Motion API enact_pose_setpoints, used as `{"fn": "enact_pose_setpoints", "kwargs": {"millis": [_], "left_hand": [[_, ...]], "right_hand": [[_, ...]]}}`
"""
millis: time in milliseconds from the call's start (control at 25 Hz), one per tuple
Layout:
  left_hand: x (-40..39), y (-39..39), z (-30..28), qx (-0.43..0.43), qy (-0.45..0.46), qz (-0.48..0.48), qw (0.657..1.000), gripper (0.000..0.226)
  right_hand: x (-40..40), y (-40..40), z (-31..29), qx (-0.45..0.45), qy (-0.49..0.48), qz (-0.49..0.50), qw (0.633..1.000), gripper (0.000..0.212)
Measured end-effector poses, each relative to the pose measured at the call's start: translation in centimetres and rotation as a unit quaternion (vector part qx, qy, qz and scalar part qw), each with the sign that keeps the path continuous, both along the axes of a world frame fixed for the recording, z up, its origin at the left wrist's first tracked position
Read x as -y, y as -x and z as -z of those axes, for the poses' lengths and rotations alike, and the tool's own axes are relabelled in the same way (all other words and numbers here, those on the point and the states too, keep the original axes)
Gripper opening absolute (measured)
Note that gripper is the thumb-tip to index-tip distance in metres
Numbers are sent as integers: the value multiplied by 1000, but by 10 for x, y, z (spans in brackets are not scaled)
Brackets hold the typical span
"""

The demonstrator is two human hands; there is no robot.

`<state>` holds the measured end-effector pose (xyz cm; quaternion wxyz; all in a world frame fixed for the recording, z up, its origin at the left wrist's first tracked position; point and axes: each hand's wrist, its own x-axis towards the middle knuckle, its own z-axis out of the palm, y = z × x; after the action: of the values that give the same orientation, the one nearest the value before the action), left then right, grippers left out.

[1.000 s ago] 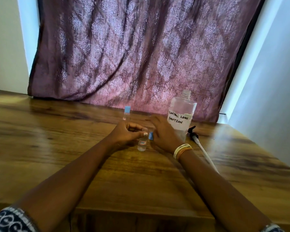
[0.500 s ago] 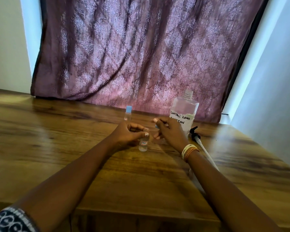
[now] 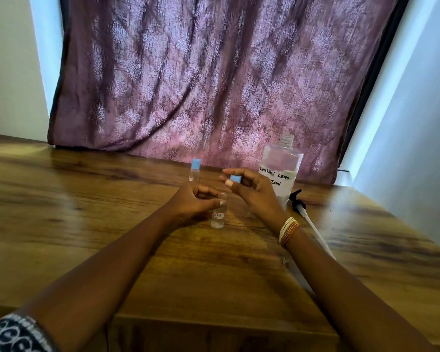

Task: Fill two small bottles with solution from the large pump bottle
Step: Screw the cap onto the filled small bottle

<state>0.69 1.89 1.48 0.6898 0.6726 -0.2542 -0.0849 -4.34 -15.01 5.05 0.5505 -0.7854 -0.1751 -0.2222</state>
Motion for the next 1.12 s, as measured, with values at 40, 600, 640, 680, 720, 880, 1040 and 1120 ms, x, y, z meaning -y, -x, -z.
{"fn": "enact_pose_setpoints", "kwargs": {"millis": [40, 600, 640, 680, 720, 880, 1040, 1120], "left_hand": [[0, -1, 1, -2, -1, 6, 1000, 17], [-3, -4, -1, 47, -65, 4, 997, 19], [-3, -5, 0, 51, -66, 5, 996, 19], [-3, -5, 0, 40, -62, 7, 997, 18], [-2, -5, 1, 20, -51, 11, 998, 17], [1, -8, 5, -30, -18, 34, 999, 16], [3, -9, 4, -28, -23, 24, 999, 14], [2, -9, 4, -19, -29, 14, 999, 15]], "right_hand": [[-2, 1, 2, 0, 21, -21, 1000, 22], [-17, 3, 13, -3, 133, 137, 982, 44], [-15, 3, 11, -21, 118, 105, 987, 49], [-11, 3, 6, -45, 88, 51, 994, 55], [-5, 3, 2, -67, 49, -8, 996, 58], [8, 1, -1, -42, 40, -38, 998, 41], [4, 2, 2, -42, 58, -57, 996, 45], [5, 2, -2, -71, 32, -97, 992, 49]]}}
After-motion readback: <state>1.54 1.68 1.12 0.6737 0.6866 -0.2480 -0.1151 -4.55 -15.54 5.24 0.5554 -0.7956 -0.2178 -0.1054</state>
